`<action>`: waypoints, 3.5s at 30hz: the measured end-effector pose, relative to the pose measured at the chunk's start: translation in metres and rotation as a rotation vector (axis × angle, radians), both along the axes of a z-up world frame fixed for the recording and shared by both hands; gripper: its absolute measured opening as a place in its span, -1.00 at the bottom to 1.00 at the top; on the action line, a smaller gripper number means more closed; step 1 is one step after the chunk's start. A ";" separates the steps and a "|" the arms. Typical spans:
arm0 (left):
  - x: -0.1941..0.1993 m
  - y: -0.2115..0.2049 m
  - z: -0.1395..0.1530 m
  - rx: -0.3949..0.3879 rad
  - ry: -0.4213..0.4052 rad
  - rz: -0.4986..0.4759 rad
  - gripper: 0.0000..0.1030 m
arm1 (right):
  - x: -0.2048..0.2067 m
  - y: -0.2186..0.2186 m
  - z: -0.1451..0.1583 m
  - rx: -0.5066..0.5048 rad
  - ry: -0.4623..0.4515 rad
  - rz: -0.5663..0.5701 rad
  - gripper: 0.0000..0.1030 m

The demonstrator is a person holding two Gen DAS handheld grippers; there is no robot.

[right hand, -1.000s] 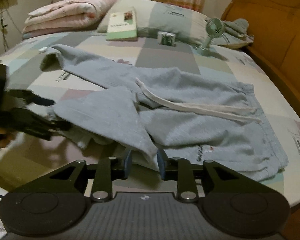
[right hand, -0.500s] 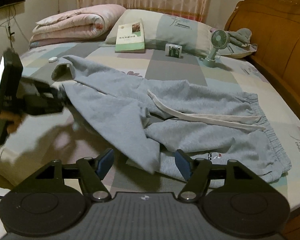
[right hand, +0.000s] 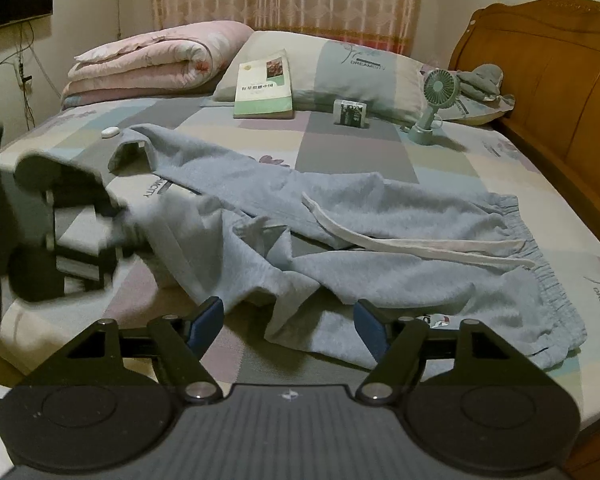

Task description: Fold clothes

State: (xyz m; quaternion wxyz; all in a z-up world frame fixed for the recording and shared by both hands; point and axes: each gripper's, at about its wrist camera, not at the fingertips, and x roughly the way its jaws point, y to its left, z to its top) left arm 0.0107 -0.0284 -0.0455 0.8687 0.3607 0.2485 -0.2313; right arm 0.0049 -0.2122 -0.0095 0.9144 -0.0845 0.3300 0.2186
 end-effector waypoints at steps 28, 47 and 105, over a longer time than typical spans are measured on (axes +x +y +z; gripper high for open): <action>0.038 0.101 0.003 -0.647 0.319 0.391 0.23 | -0.004 -0.002 -0.006 0.050 0.034 -0.009 0.66; 0.006 0.029 -0.041 -0.005 0.023 0.100 0.30 | -0.003 -0.005 -0.017 0.061 0.059 -0.026 0.66; -0.051 0.220 -0.006 -0.381 0.270 0.721 -0.16 | 0.008 0.039 -0.005 0.117 0.092 0.147 0.80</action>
